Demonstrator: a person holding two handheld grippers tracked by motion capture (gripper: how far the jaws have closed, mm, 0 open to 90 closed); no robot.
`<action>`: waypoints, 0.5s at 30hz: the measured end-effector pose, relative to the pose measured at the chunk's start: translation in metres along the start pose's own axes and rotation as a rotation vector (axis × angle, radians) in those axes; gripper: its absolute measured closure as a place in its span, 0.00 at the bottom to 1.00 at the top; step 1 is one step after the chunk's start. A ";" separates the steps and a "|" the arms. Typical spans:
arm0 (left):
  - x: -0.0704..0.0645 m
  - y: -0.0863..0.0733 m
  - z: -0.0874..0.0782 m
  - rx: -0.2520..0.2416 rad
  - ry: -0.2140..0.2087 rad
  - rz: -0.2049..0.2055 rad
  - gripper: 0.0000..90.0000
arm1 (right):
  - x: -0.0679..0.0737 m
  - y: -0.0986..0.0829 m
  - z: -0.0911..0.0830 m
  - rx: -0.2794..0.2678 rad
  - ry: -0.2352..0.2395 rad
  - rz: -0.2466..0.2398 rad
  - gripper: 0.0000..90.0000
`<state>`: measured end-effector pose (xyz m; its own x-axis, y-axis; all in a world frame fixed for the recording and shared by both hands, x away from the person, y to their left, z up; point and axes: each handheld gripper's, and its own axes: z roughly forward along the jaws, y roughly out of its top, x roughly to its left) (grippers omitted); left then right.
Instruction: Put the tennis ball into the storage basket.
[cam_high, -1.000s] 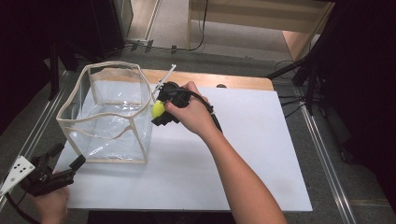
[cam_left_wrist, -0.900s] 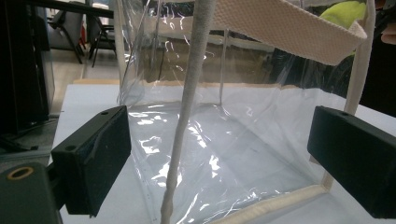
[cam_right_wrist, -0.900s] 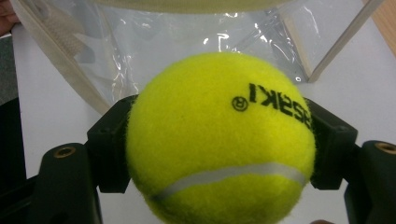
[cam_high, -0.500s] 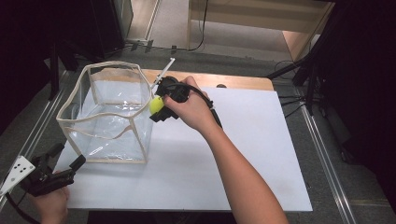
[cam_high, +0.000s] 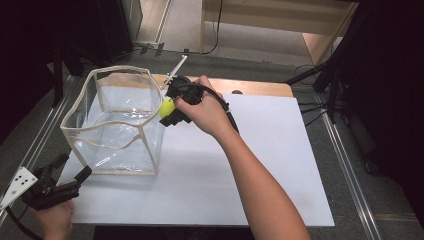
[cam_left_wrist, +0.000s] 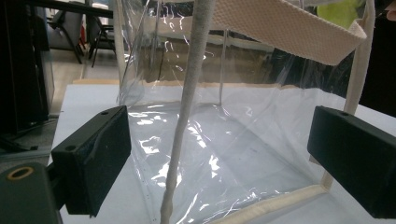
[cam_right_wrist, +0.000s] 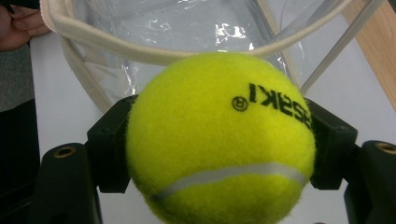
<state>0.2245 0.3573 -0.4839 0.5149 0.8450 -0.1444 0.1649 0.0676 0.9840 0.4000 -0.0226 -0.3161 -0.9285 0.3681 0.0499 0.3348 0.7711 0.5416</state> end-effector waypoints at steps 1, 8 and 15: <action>0.000 0.000 0.000 0.000 0.000 0.000 0.07 | 0.000 0.000 0.000 -0.012 0.002 -0.004 0.26; 0.000 0.000 0.000 0.003 -0.001 0.005 0.07 | 0.000 0.006 -0.007 -0.015 0.002 -0.013 0.26; 0.000 0.000 0.000 0.002 -0.001 0.004 0.07 | -0.001 0.012 -0.015 -0.011 0.000 -0.023 0.26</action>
<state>0.2246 0.3572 -0.4839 0.5163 0.8448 -0.1401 0.1644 0.0628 0.9844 0.4019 -0.0218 -0.2969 -0.9359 0.3502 0.0375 0.3117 0.7738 0.5515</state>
